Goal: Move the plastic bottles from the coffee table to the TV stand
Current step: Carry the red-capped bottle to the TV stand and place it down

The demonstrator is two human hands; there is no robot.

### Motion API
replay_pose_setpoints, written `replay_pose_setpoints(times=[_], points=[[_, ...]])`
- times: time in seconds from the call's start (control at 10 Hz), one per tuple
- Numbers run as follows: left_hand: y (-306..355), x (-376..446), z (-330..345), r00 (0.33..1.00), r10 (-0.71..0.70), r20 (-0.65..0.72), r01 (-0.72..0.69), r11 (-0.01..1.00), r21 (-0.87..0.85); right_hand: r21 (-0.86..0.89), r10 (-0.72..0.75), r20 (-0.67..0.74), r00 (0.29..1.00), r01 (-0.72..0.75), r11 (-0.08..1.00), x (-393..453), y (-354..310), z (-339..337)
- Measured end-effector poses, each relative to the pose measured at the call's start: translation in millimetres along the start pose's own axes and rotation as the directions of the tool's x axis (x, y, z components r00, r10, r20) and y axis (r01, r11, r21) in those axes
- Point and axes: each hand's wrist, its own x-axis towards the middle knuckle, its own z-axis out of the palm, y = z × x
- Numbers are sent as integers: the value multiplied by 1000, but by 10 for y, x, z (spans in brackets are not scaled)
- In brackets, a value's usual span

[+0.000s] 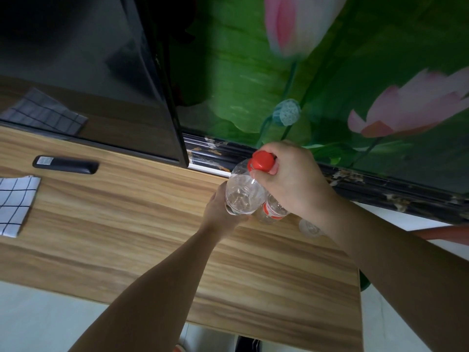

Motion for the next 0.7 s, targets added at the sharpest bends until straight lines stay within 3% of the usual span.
replay_pose_setpoints(times=[0.5,0.7], points=[[323,-238,-397,998,54,37,-59,990,131,99,2,-25,1000,1,995,-190,-73,-130],[745,-704,-899,989,143,49,-151,950,273,-55,11,-14,1000,-12,998,-531,-283,-427]])
